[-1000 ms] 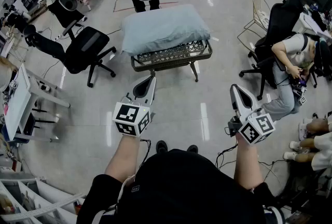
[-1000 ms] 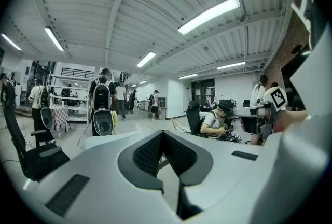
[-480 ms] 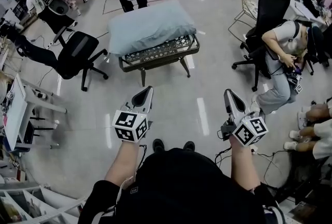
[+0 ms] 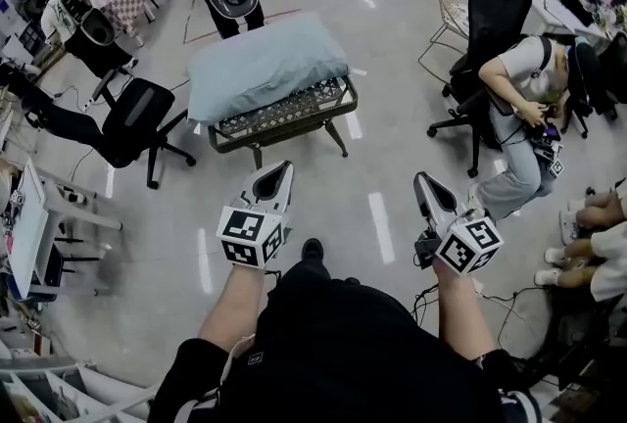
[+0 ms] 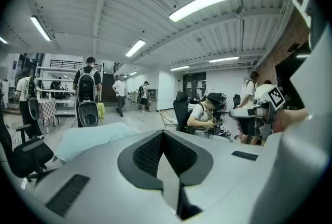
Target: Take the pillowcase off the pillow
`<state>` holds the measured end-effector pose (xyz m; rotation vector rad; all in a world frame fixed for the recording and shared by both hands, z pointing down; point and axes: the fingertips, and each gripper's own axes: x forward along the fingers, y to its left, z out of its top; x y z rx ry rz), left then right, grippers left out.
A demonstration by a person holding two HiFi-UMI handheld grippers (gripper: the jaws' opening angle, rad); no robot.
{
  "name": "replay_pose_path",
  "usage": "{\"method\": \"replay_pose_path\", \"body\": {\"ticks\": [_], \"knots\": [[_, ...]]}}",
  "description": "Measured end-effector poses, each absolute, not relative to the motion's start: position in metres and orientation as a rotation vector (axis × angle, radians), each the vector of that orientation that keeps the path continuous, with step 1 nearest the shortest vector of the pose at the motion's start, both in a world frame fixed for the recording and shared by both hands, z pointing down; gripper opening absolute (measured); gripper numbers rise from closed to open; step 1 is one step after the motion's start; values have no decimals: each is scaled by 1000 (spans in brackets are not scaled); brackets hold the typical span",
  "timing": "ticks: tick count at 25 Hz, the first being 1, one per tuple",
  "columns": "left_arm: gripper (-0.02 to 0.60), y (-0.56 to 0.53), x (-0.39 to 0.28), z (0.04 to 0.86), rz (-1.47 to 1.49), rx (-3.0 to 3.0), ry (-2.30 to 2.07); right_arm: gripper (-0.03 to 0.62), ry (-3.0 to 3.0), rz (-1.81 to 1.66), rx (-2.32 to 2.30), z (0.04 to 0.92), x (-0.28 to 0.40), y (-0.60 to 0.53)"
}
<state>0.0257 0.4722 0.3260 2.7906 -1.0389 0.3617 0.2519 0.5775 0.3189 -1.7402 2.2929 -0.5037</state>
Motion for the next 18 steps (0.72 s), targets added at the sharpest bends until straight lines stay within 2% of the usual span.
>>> {"method": "replay_pose_path", "body": {"ticks": [8,18], "knots": [[0,391,40,347,340,2744,-1068,9,2363,-538,-1676,325,254,490],[0,201,44,350,349,2745,-1062,9,2404,-524,-1720,307,261,297]]}}
